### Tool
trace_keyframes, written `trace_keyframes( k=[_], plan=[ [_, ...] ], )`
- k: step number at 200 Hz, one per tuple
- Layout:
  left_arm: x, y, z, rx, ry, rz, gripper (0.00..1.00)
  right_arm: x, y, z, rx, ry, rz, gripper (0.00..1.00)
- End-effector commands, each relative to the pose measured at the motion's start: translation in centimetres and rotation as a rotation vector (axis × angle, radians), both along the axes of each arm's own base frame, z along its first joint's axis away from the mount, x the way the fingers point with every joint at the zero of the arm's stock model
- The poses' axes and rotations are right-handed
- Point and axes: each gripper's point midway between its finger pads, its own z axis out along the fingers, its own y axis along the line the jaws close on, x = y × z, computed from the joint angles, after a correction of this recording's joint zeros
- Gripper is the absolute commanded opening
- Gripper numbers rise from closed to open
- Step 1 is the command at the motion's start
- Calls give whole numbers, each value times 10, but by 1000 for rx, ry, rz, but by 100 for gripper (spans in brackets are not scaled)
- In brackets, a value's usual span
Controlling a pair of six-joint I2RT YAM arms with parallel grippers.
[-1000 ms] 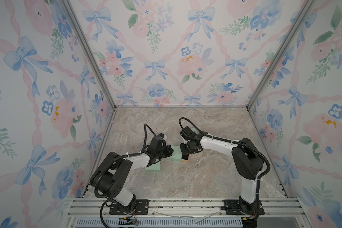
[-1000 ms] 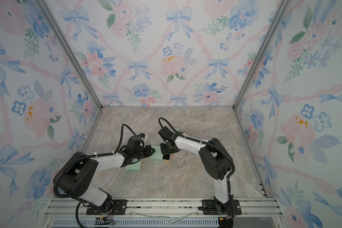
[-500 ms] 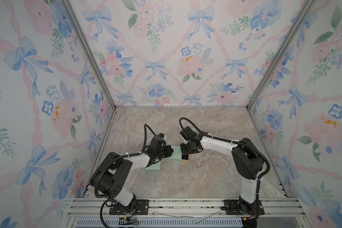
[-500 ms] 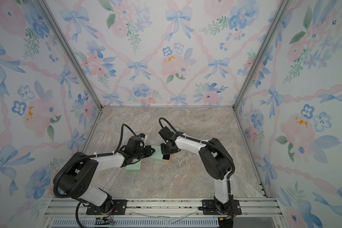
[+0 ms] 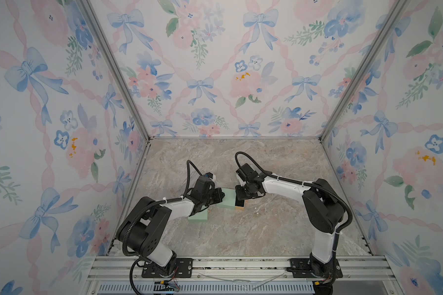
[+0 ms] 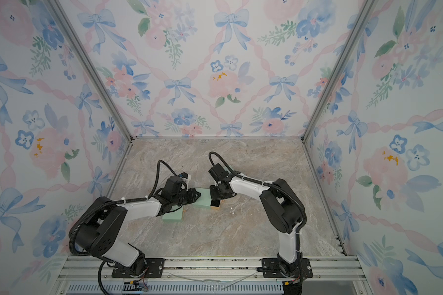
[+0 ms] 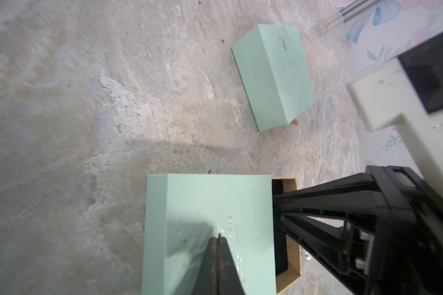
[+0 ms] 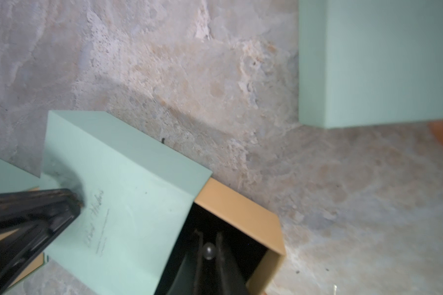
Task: Take out the earrings from the drawer-style jewelry box
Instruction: Pick up the earring from the drawer, then place the earring at the center of the board.
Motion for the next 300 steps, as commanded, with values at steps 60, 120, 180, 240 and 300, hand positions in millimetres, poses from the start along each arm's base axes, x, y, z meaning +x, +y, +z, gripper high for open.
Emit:
trace_keyframes(
  k=[60, 120, 180, 240, 300],
  plan=[
    [-41, 34, -61, 177, 211, 21, 0, -3, -20, 24, 88, 2, -50, 13],
    [-41, 34, -60, 176, 210, 21, 0, -3, -48, 43, 122, -36, -110, 13],
    [-40, 33, -60, 176, 211, 16, 0, -2, -93, 18, 104, 11, -221, 13],
    [-41, 33, -58, 172, 207, 16, 0, -2, -92, -16, 128, 81, -257, 14],
    [-41, 35, -53, 179, 197, 19, 0, -4, -94, -28, 117, 97, -271, 14]
  ],
)
